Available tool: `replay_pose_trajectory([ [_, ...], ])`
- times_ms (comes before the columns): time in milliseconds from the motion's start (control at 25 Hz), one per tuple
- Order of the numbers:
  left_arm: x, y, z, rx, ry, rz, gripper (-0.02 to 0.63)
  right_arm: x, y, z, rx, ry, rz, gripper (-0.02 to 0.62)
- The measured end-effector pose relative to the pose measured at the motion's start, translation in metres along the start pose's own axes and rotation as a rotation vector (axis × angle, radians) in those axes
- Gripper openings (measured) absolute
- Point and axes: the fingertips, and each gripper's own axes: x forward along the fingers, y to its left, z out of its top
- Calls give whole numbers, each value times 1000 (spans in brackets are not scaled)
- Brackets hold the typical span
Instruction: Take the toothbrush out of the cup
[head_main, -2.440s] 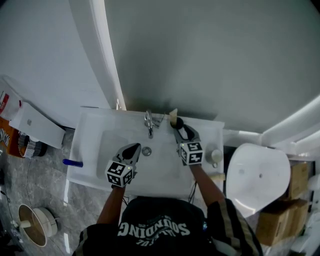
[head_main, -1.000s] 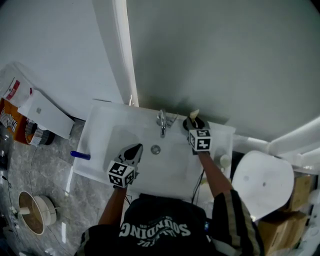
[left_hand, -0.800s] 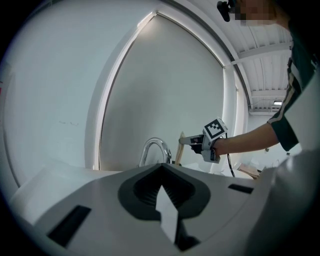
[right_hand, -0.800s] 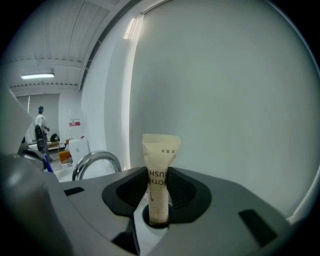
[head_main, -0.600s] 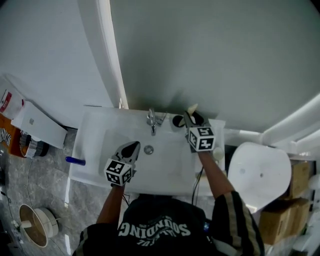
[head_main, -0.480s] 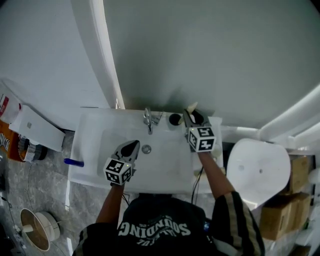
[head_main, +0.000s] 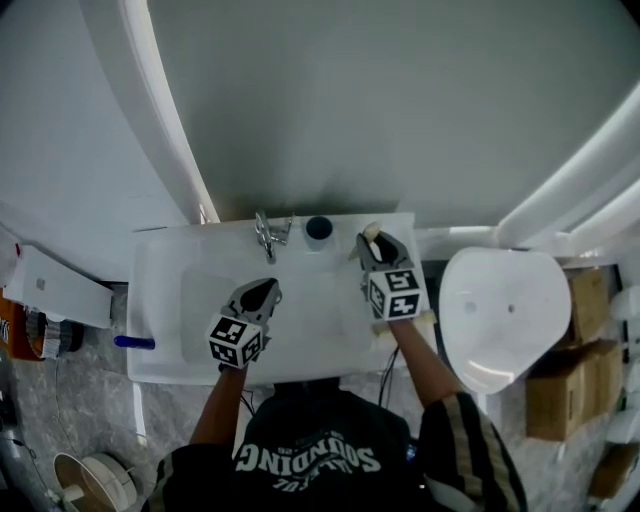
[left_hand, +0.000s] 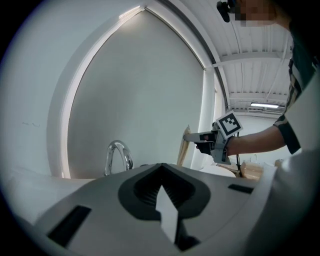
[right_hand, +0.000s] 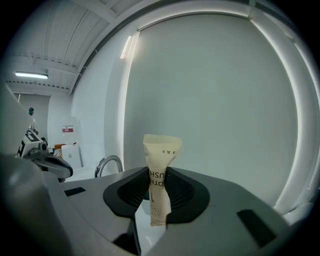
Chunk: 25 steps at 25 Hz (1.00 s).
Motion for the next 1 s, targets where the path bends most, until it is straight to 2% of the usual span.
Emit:
replay_pose_trajectory([
  [120,8,-12,-1,9,9,-35,0,-21,-3,-19,12,16,-27,94],
  [440,20,-32,-4,24,23,-91,0,-82,-10,-67,125,31,-100,94],
  [720,20,-33,-5,28,24,-86,0,-107,9,-107,155,64,-101,91],
  [1000,16,-30,-4,26,22,-69,0,-110,20,-109,122,46,-89,48],
])
